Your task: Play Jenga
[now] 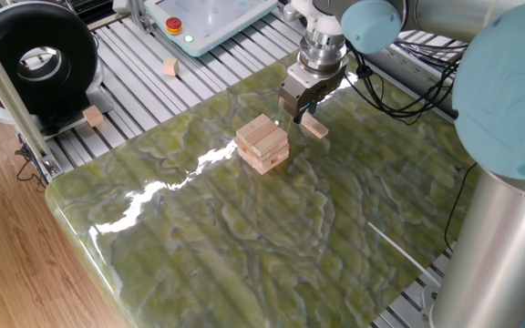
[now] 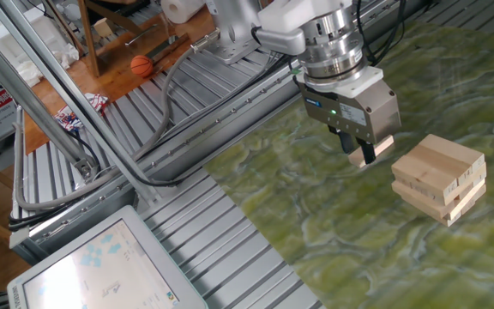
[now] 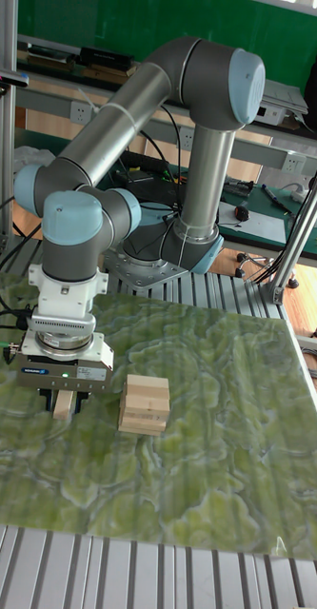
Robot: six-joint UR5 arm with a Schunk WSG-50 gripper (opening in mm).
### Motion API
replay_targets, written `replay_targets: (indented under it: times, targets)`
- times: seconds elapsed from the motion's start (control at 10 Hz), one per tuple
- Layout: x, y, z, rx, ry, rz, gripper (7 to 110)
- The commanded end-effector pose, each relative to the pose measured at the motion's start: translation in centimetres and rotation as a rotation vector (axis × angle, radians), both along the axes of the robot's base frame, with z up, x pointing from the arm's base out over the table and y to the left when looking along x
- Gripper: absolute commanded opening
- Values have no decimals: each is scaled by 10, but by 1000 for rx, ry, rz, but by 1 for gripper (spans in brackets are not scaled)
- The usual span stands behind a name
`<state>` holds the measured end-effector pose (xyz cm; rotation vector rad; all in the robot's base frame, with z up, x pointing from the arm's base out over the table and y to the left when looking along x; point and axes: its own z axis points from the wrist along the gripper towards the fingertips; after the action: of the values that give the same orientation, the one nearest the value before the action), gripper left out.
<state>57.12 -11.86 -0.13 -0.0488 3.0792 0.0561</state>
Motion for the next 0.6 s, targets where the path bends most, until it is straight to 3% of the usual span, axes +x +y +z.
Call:
replay_targets:
  times: [0.0,0.3,0.5]
  targets:
    - [0,-6,4,-14,2,-13,44]
    - [0,-9,9,-31,6,-7,44]
    - [-2,-4,22,-13,5,-2,44]
